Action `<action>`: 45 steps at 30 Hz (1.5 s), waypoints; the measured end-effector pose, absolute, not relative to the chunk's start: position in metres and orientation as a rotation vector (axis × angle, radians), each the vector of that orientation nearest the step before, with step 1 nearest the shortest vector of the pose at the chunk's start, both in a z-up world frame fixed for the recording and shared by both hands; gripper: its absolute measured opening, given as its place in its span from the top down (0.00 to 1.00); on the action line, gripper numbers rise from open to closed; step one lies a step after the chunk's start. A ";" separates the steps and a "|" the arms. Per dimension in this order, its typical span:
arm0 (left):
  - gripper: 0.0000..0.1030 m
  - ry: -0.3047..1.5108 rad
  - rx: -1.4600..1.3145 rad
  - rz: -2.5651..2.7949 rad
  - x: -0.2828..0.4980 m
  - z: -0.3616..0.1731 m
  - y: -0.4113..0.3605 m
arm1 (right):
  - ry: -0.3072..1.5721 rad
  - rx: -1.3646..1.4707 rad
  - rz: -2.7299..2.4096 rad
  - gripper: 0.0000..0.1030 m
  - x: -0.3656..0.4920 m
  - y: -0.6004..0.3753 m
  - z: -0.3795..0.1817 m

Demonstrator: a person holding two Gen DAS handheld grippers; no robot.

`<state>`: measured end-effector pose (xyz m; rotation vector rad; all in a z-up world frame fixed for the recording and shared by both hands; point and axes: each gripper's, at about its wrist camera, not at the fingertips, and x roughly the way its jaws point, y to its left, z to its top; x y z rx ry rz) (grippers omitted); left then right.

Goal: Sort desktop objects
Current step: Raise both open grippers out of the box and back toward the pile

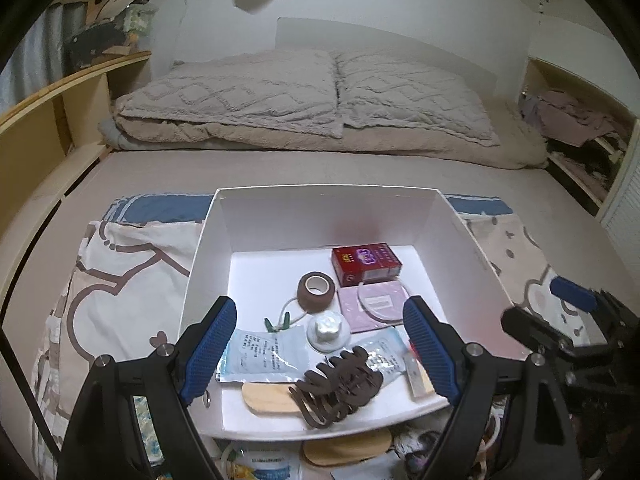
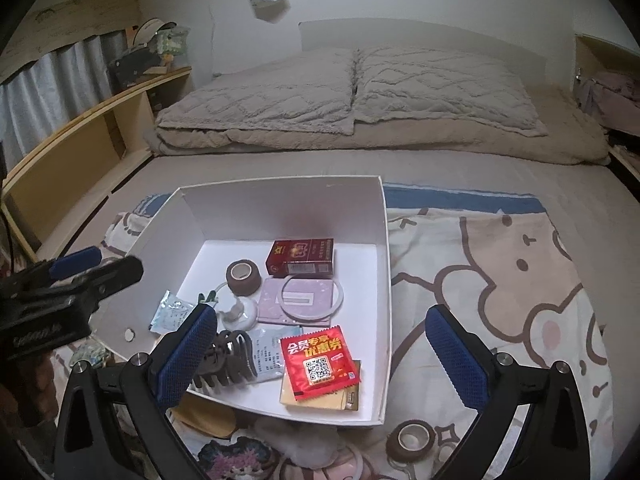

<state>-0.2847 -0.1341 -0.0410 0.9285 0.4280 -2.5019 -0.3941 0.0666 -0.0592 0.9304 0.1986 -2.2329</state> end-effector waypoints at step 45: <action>0.02 0.283 0.741 -2.685 -0.163 0.035 -0.082 | 0.163 0.702 -2.269 0.00 -0.297 0.146 0.010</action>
